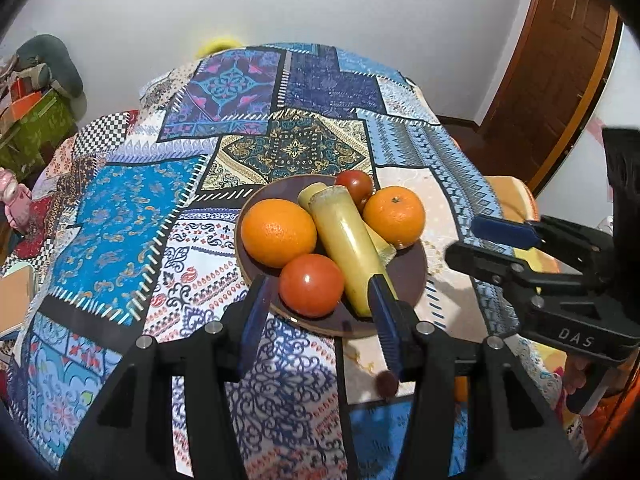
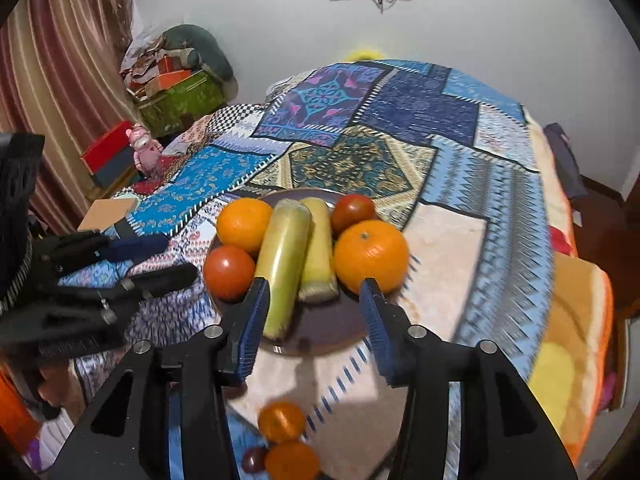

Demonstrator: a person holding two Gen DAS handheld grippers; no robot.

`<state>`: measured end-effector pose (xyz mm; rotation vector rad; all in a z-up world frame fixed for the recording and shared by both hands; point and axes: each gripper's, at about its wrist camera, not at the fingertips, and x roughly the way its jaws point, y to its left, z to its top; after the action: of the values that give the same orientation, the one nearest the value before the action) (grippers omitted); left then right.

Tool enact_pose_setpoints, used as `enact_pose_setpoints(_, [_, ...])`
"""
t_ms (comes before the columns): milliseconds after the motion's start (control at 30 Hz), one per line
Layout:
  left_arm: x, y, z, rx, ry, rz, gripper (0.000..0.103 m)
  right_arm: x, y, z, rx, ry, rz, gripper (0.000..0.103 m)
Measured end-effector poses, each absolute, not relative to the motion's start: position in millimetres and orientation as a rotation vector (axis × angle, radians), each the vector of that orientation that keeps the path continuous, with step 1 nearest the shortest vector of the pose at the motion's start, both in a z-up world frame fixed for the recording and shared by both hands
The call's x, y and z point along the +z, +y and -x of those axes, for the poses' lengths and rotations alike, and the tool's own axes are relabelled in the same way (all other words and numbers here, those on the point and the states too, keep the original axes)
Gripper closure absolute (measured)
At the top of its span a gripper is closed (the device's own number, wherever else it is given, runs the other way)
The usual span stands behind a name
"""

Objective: Organize fruits
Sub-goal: 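Grasp a mandarin with the right gripper while the left grasps a dark red date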

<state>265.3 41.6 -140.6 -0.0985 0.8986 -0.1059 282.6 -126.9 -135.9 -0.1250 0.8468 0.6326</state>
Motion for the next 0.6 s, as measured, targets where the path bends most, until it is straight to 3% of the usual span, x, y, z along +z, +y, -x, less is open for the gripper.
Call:
enact_pose_setpoints(300, [-133.5,30.3,-228.6,-0.122,0.897,0.088,0.048,-155.1,-154.1,-241.7,0.591,0.878,0.099,0.054])
enact_pose_setpoints(600, [-165.5,10.8,-199.4,-0.173,0.975,0.096,0.048,-184.5,-153.7,-218.2,0.605,0.958,0.12,0.054])
